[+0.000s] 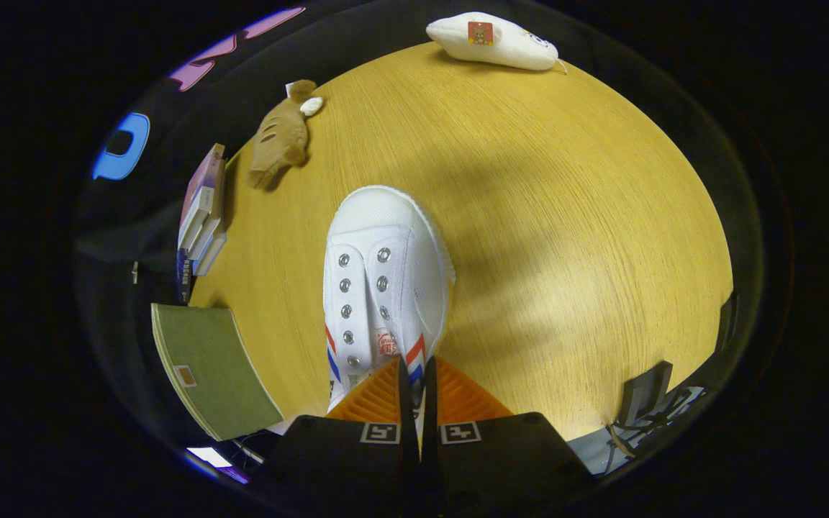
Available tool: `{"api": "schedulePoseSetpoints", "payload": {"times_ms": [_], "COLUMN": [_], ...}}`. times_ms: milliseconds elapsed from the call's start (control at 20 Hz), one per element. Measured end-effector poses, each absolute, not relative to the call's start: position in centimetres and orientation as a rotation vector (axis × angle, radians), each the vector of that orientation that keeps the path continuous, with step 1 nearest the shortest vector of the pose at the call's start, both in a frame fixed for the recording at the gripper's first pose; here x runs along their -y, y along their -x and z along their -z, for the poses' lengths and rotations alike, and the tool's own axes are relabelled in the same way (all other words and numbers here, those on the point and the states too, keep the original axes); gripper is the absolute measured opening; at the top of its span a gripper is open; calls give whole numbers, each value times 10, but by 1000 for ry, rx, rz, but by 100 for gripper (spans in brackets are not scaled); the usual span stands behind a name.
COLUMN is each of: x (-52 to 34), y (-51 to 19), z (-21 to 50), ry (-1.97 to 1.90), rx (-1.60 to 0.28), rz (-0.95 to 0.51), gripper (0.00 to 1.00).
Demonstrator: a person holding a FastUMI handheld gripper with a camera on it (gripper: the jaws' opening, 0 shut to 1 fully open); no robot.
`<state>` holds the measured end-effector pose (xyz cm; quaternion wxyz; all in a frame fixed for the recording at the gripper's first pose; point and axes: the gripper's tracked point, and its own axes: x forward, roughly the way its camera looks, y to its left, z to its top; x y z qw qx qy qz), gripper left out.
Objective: Open the storage box then place both shoes into the box .Put the left shoe in first, then the right shoe, with the right side of both shoes facing outward in a uniform manner.
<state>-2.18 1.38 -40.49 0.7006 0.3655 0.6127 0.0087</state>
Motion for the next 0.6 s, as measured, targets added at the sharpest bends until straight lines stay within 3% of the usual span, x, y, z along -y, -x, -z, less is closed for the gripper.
{"api": "schedulePoseSetpoints", "payload": {"times_ms": [300, 600], "x": [-41, -121], "y": [11, -16], "z": [326, 235], "ry": [-755, -731], "rx": [-1277, -1198], "rz": [-117, -278], "gripper": [5, 6]}}
